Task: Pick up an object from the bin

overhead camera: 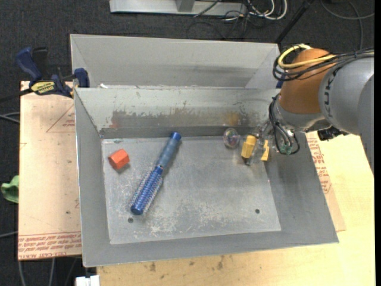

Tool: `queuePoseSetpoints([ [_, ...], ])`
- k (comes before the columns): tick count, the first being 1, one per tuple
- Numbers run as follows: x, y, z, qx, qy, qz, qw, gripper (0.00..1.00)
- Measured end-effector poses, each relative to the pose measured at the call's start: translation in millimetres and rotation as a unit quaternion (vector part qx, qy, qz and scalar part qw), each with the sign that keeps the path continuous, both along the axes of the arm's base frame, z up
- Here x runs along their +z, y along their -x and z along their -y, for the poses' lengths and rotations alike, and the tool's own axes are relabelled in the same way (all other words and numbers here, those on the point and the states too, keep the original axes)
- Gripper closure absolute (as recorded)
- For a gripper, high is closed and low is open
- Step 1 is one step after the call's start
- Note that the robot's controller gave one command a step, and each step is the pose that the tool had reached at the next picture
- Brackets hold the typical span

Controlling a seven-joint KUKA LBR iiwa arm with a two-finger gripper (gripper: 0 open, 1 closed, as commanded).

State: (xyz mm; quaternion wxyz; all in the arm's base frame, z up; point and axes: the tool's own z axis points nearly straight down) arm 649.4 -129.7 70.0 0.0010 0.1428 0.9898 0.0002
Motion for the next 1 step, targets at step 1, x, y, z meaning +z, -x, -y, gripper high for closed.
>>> queuePoseSetpoints([
  [1, 162.2, 3.4, 10.3, 0.019, 0.002, 0.0054, 0.9998, 1.0],
])
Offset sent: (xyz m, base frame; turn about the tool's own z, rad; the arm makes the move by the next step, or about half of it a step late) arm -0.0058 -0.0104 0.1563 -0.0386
